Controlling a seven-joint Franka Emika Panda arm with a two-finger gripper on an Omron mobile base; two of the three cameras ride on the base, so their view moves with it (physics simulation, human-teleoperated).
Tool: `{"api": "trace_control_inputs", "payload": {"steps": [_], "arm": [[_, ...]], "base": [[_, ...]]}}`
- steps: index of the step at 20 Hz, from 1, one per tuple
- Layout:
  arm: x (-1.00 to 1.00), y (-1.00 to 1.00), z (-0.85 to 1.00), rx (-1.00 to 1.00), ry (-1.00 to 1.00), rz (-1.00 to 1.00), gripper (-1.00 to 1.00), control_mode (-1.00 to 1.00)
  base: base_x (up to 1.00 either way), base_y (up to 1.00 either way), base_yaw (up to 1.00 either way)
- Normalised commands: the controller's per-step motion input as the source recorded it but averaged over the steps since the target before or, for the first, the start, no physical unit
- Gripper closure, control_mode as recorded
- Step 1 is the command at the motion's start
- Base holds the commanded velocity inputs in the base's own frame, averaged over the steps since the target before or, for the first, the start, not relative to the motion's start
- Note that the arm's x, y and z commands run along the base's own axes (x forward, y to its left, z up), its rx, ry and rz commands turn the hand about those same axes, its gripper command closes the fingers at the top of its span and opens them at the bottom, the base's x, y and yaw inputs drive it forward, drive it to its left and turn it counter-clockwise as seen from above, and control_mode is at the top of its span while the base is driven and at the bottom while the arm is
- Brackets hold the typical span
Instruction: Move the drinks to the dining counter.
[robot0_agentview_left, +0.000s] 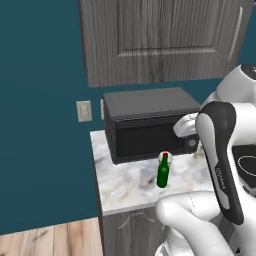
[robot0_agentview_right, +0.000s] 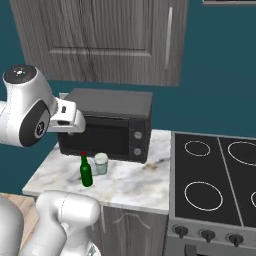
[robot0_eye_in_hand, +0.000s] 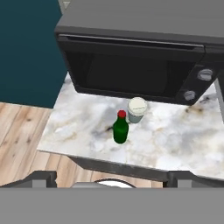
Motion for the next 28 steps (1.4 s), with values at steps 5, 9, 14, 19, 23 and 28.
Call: {"api": "trace_control_inputs", "payload": {"steps": [5,9,14,19,23,28], "arm": [[0.0,0.0,0.0,0.0,0.0,0.0,-1.0,1.0],[0.0,0.0,0.0,0.0,0.0,0.0,-1.0,1.0],[0.0,0.0,0.0,0.0,0.0,0.0,-1.0,1.0],[-0.07,0.0,-0.09,0.01,0.0,-0.02,-1.0,-1.0],[-0.37,0.01,-0.41,0.04,0.0,-0.1,-1.0,-1.0],[-0.37,0.04,-0.41,0.04,0.0,-0.11,-1.0,-1.0]], "base": [[0.07,-0.12,0.1],[0.0,-0.02,-0.03],[0.0,0.0,-0.06],[-0.14,0.0,-0.08],[0.0,0.0,0.0],[0.0,0.0,0.0]]}}
